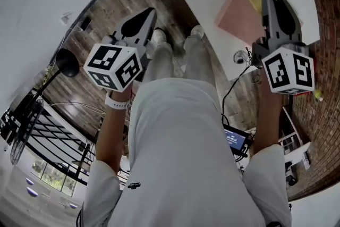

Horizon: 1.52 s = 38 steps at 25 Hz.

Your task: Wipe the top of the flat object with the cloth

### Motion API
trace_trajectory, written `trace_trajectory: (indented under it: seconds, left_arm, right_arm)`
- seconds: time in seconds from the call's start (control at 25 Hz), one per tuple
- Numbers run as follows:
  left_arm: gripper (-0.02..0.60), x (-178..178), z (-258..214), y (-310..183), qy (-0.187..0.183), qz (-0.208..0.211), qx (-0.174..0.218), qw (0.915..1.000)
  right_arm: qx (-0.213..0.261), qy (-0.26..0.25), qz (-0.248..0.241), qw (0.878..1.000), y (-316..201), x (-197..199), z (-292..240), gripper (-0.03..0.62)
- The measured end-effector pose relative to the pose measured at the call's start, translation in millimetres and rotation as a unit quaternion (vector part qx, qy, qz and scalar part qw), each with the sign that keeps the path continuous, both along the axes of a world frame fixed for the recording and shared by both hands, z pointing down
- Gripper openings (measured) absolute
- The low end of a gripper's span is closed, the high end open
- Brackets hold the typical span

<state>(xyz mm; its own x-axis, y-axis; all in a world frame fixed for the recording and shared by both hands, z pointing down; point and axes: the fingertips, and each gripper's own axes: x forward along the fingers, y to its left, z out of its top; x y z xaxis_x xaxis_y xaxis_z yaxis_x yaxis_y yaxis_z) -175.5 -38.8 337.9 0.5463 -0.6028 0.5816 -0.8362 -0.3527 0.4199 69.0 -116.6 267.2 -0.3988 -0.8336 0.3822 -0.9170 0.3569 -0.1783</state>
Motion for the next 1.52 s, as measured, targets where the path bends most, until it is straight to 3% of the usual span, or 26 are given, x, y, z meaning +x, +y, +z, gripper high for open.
trace_trajectory:
  seconds: [0.44,0.8,1.16,1.52]
  left_arm:
    - [0.018,54,-66,30,0.031,0.031,0.064,0.997]
    - [0.018,108,-116,52,0.043,0.065,0.129,0.9886]
    - [0.018,161,-134,61,0.037,0.124,0.166,0.9775]
    - [0.018,179,-149,71,0.063,0.147,0.192,0.9683]
  right_arm:
    - [0.055,0.015,-0.03,0.998,76,14,-63,0.052]
    - [0.103,0.053,-0.036,0.993,134,48,-92,0.052]
    - [0.098,0.053,-0.018,0.994,169,80,-85,0.052]
    - [0.092,0.055,-0.01,0.994,198,88,-78,0.052]
